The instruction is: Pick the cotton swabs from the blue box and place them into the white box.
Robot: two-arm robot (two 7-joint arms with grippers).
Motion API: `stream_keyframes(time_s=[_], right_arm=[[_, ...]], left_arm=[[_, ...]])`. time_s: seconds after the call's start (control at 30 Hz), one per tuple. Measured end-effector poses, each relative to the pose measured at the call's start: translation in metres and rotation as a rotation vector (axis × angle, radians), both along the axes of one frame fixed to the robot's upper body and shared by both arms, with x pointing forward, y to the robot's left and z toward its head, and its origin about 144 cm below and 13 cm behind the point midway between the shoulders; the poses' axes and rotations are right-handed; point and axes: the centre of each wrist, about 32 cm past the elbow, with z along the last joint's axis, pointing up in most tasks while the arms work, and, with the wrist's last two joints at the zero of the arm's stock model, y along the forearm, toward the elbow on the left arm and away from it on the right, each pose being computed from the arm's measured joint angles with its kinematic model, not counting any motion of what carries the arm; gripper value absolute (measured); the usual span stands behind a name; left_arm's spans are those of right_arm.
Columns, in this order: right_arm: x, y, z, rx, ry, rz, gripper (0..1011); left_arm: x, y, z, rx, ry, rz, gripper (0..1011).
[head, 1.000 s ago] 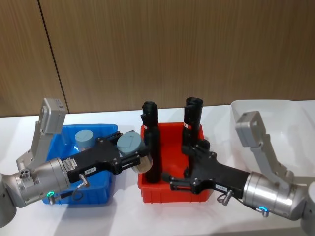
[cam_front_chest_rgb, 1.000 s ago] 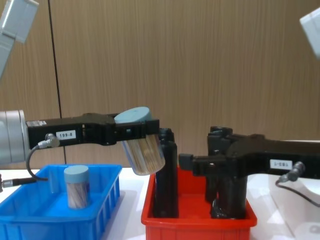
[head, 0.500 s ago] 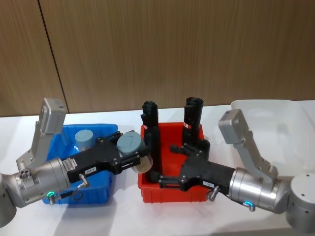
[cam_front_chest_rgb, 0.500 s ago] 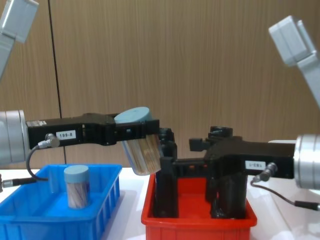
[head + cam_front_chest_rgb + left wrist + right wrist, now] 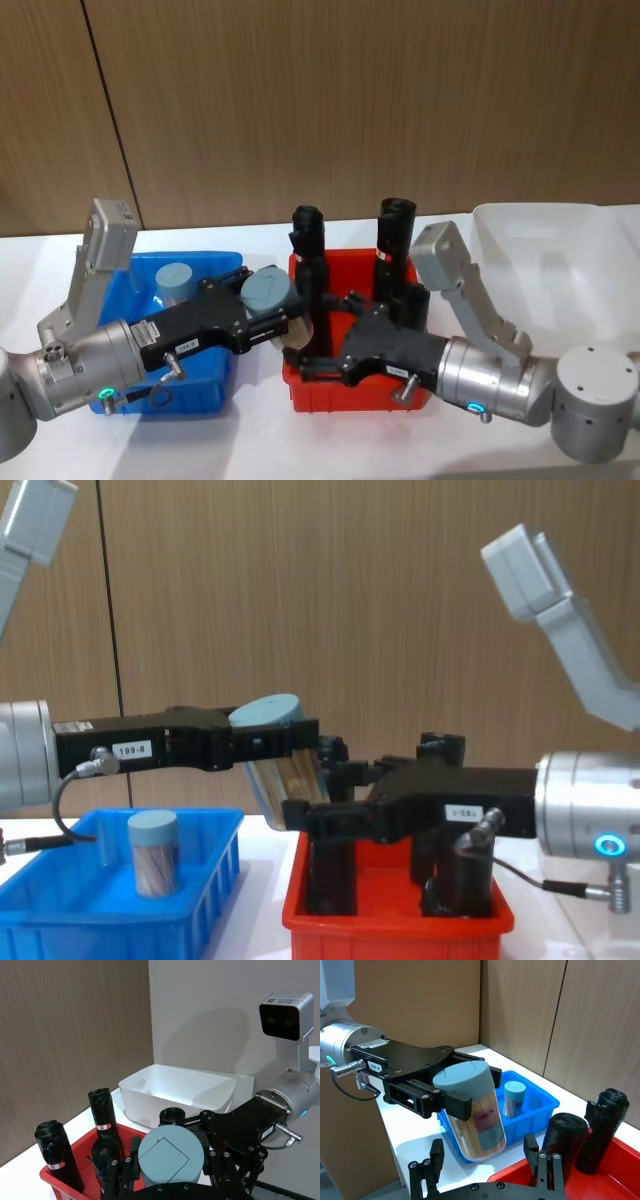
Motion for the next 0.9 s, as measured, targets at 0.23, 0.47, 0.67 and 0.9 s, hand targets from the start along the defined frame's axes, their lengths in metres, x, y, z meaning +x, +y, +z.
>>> stream_keyframes(time_s=[0.23, 0.47, 0.67, 0.9], right_arm=[[0.005, 0.009, -0.002, -0.009, -0.008, 0.010, 1002], [0.010, 0.016, -0.003, -0.014, -0.011, 0.019, 1001], [0.013, 0.022, -0.004, -0.020, -0.015, 0.028, 1002], [0.016, 0.027, -0.005, -0.026, -0.022, 0.033, 999]], left_arm=[[0.000, 0.000, 0.000, 0.000, 0.000, 0.000, 670], [0.000, 0.000, 0.000, 0.000, 0.000, 0.000, 670], [0.000, 0.000, 0.000, 0.000, 0.000, 0.000, 670], [0.000, 0.000, 0.000, 0.000, 0.000, 0.000, 670]])
